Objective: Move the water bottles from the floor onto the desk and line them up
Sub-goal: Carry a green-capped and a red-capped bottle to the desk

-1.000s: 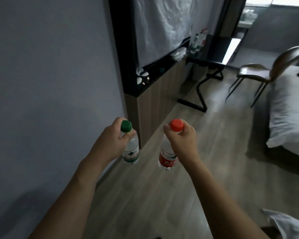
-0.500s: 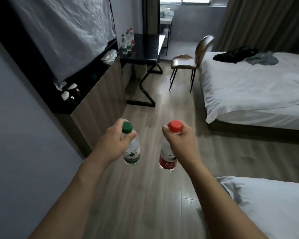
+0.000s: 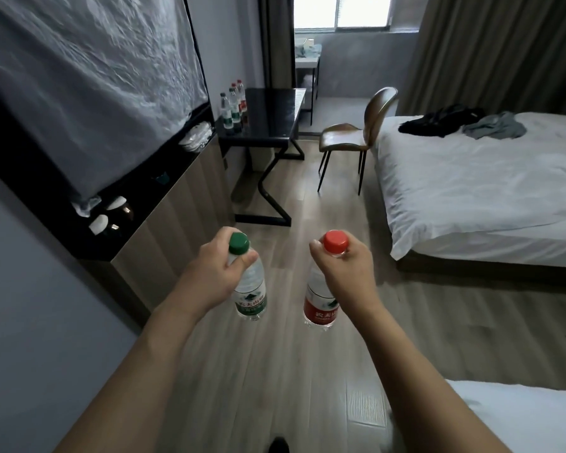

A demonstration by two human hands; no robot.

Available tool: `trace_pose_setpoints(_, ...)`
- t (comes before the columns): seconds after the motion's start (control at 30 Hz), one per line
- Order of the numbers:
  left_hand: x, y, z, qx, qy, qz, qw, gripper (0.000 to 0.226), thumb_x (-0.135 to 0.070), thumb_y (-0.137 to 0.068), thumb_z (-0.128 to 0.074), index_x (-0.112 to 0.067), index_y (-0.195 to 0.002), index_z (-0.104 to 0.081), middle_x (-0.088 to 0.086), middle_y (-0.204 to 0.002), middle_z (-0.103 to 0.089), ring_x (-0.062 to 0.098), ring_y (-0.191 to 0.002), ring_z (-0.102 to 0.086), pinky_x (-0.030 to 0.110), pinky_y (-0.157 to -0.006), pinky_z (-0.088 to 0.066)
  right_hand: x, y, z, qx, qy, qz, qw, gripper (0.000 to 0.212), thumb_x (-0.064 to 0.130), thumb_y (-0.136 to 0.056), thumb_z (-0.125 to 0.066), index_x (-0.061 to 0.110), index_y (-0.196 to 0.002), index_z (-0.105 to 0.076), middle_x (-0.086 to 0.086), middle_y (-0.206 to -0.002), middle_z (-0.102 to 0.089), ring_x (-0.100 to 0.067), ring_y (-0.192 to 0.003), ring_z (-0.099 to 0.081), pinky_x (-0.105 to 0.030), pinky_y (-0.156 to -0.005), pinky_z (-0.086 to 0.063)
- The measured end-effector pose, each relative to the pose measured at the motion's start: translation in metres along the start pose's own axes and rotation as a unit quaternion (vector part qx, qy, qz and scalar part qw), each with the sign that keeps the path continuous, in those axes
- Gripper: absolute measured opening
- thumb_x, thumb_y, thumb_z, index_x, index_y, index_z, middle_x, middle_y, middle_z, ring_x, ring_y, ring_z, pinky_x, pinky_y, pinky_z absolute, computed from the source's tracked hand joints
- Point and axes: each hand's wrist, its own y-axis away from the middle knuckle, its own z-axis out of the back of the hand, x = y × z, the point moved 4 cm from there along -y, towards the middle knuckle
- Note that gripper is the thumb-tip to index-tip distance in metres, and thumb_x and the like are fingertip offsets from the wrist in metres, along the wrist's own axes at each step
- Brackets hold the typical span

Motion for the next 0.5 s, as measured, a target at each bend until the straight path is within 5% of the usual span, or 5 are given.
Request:
trace_pose_setpoints(0.17,0.02,-0.071,-0.016,0.012,0.0,0.0,1.0,0.02,-0.044,-0.088,-0.063,-0.034,-0.103,-0.054,-0.009,-0.102,-0.066,0.015,-0.095,-0.063,0.045,-0.087,-0.052,-0.018,-0.063,-0.021,-0.01,-0.003,0.006,1.0,0.03,0.028,-0.079,-0.069,0.007,-0.067,-0.052,-0.009,-0.064,-0.054,-0.007,-0.054,-0.041,-0.022,-0.052,-0.038)
trace_pose_setpoints(0.5,0.039,-0.253,-0.031,0.035,-0.008,-0.024,0.999,0.017,-0.039,-0.091,-0.063,-0.031,-0.103,-0.053,-0.011,-0.101,-0.066,0.014,-0.096,-0.061,0.037,-0.084,-0.05,-0.038,-0.233,-0.081,-0.023,-0.003,0.006,1.0,0.027,0.025,-0.081,-0.07,0.007,-0.069,-0.055,-0.01,-0.066,-0.055,-0.009,-0.056,-0.044,-0.028,-0.056,-0.041)
